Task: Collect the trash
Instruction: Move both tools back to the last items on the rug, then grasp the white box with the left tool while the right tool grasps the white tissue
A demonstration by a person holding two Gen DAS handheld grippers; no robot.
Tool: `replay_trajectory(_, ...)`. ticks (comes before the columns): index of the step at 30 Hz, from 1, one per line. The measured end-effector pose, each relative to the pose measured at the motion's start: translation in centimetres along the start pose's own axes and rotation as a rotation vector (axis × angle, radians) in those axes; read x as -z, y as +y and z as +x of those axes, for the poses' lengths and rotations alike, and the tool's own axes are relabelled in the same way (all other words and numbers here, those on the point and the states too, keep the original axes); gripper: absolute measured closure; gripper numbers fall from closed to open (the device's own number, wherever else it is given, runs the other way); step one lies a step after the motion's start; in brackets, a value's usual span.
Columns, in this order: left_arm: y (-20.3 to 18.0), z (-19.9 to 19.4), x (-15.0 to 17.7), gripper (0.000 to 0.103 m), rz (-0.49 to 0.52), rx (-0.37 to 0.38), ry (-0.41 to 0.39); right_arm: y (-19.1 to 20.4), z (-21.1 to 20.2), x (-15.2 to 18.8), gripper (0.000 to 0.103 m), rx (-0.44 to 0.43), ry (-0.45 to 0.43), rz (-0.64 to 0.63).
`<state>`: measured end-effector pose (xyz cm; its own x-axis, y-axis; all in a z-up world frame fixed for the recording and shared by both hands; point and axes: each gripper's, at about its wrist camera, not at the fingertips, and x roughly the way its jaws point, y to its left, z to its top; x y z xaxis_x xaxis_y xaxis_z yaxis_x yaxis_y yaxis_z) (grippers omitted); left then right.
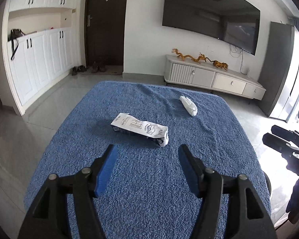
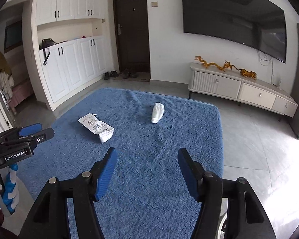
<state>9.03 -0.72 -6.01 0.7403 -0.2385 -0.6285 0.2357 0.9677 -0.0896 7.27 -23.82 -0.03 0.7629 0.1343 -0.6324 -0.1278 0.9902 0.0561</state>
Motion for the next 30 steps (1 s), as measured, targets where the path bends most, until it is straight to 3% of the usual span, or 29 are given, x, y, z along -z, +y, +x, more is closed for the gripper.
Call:
replay_trajectory(5,1.9,3.2,0.1,0.034,-0.089,0.077,0.08,0.1,2.7,-1.2,0.039,-0.025,0.025,-0.011)
replay_trajectory(16,4.9,15.0,-1.4,0.033,-0.36,0.278,0.283,-1.9,12.0,-3.5,0.035,-0.089,0.108,-0.019)
replay_trajectory(22,4.5,19.7,-3.3,0.033,-0.402,0.265,0.318,-3.0,18.0,-5.8,0.031,-0.119,0.137,-0.002)
replay_trajectory(30,2.7,23.4,-6.2,0.035,-0.305,0.157,0.311,-4.9,24.8,-7.9,0.031,-0.103,0.178,0.07)
